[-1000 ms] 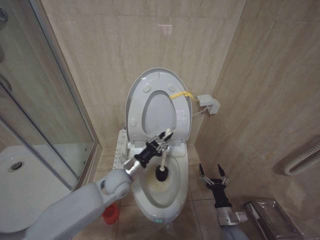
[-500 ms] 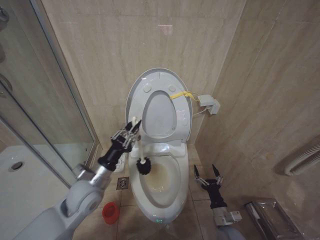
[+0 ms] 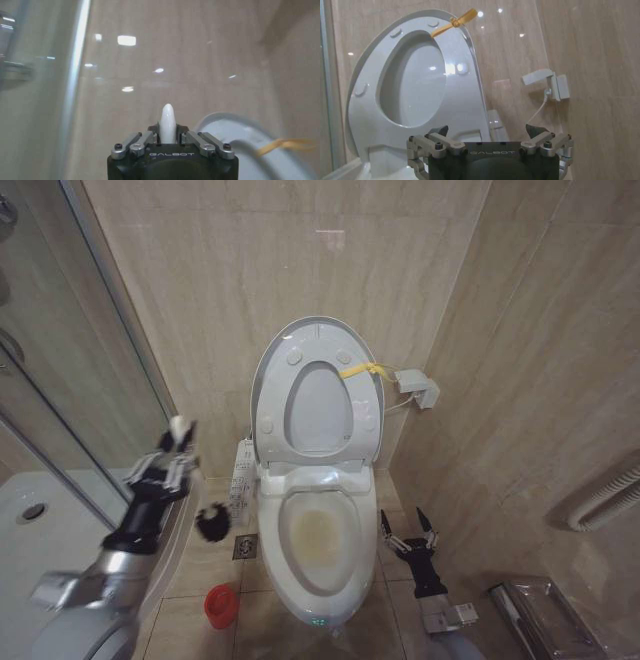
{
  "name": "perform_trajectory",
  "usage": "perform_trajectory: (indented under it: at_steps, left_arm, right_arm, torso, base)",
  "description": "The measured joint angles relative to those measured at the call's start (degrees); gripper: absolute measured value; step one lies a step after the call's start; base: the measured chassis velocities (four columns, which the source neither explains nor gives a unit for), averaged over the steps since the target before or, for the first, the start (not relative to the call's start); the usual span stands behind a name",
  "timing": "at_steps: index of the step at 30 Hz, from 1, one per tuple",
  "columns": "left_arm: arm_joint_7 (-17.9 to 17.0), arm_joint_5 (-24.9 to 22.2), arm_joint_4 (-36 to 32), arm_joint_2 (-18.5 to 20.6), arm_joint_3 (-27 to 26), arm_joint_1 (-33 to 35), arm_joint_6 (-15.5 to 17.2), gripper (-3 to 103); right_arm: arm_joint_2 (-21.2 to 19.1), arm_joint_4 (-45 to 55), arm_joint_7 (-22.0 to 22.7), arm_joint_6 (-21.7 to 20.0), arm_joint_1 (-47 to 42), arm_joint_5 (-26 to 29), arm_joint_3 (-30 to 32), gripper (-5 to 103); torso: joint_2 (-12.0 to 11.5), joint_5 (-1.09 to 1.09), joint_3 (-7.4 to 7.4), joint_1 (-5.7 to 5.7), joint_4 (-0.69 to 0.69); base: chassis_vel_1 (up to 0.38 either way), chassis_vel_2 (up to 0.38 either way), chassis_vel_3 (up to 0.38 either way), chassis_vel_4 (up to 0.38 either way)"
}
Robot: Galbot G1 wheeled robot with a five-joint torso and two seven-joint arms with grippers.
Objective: Open the toilet lid, clean the toilet bowl with a toilet brush, close the toilet lid, and flush.
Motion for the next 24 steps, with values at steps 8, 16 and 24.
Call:
perform_trajectory:
  at_steps: [8,16,24]
  left_arm:
    - [1.0,7.3,5.9,-11.0,-4.9,1.8,-4.7,22]
    - [6.1,6.9,18.8,-12.8,-1.2,-2.5,-14.5,22]
    - [9.2,6.0,35.7,-13.0,2.8,-7.7,-18.9,22]
  right_arm:
    - [-0.3,0.7,-1.1,0.9,-0.1,0.9,-0.1,100]
    - [-0.4,1.5,-1.4,1.1,-1.0,1.7,0.6,100]
    - [0.2,2.1,-1.6,1.7,-2.3,1.8,1.9,100]
  torso:
    - [0.0,-0.01,0.0,0.01,-0.01]
    - [0.0,-0.01,0.01,0.01,-0.01]
    - [0.0,0.0,0.01,0.02,-0.01]
  base:
    - [0.0,0.0,0.0,0.0]
    - [0.0,0.0,0.0,0.0]
    - [0.0,0.0,0.0,0.0]
